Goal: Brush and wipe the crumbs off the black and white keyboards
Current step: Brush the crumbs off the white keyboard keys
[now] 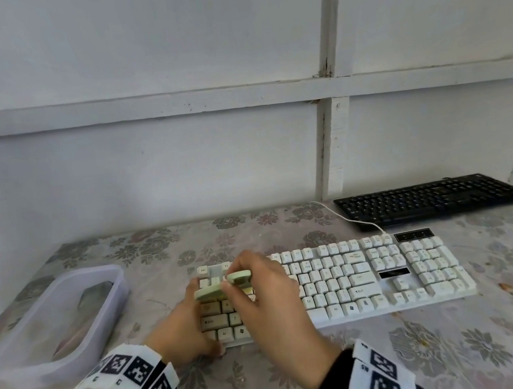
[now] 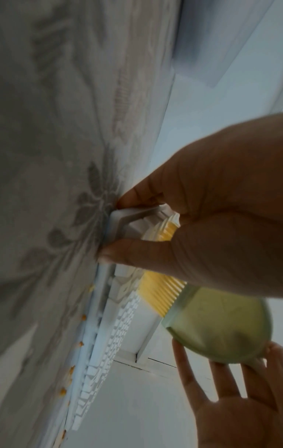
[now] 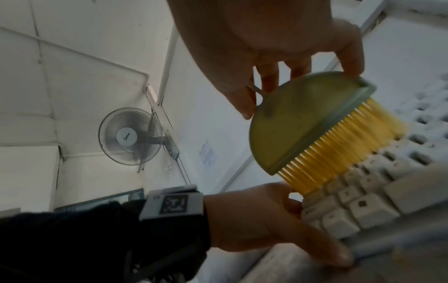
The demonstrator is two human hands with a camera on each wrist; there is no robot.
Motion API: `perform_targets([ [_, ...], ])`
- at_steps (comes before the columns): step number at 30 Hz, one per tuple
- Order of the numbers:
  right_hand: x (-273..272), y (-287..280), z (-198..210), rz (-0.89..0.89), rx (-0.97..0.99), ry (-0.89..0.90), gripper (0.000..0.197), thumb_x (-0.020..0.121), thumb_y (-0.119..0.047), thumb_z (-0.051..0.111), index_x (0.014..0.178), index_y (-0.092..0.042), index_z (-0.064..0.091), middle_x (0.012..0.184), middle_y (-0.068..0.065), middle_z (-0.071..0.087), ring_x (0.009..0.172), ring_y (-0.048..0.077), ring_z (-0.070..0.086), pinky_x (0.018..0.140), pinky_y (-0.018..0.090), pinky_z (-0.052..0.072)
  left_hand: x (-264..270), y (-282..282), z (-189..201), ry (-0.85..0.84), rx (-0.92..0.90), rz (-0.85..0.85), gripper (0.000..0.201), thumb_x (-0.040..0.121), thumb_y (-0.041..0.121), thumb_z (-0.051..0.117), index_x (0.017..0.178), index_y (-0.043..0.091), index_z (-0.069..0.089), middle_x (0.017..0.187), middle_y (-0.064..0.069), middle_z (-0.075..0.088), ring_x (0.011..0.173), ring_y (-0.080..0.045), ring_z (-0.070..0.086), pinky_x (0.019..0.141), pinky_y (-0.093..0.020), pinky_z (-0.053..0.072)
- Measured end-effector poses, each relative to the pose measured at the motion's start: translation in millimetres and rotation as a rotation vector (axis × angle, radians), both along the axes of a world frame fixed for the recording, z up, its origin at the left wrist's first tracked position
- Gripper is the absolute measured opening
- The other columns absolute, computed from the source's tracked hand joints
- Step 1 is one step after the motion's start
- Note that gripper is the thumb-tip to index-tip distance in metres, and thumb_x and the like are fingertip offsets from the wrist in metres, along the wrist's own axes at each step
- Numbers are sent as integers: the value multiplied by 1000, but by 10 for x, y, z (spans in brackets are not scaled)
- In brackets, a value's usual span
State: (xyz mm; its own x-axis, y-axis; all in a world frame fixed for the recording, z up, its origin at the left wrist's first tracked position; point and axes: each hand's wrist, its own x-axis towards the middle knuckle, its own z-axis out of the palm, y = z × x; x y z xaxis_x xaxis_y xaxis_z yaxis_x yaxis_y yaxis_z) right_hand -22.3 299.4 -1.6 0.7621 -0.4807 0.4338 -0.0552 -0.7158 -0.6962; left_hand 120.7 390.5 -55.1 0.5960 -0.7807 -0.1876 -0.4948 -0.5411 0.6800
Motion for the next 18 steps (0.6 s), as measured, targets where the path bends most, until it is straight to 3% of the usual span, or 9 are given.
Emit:
perform_targets([
  [3,-60,-83,-2,-26,-10,39,8,91,-30,56,97,-26,53,99,-11,59,96,13,54,88,41,45,-14,3,24,-20,15,-7,121,58,15,82,142,30,-3,115,9,53,105,-8,55,90,-23,48],
  [6,-127,-188,61,-112,-97,125,8,93,-31,52,99,-27,51,103,-11,59,98,14,53,91,37,43,-23,3,40,-26,37,-17,121,62,15,81,143,29,-7,116,8,53,104,-8,54,88,-19,45],
  [10,-134,-126,133,-82,-5,14,13,91,-28,56,85,-29,44,91,-10,57,91,15,54,83,39,45,-43,-3,52,-33,30,2,122,63,15,81,143,28,-9,109,12,49,102,-7,52,85,-16,43],
  [13,-127,-62,73,-46,39,13,8,91,-27,58,88,-26,50,90,-10,58,90,14,55,83,42,46,-39,-8,40,-39,26,1,122,62,15,82,144,27,-8,113,9,52,103,-9,54,88,-19,45],
  [18,-176,-238,37,-160,-18,57,6,92,-26,55,96,-22,54,91,-10,58,93,15,54,89,41,45,-2,-1,9,-25,30,-5,124,61,16,81,144,29,-10,121,6,52,108,-11,53,94,-25,46],
])
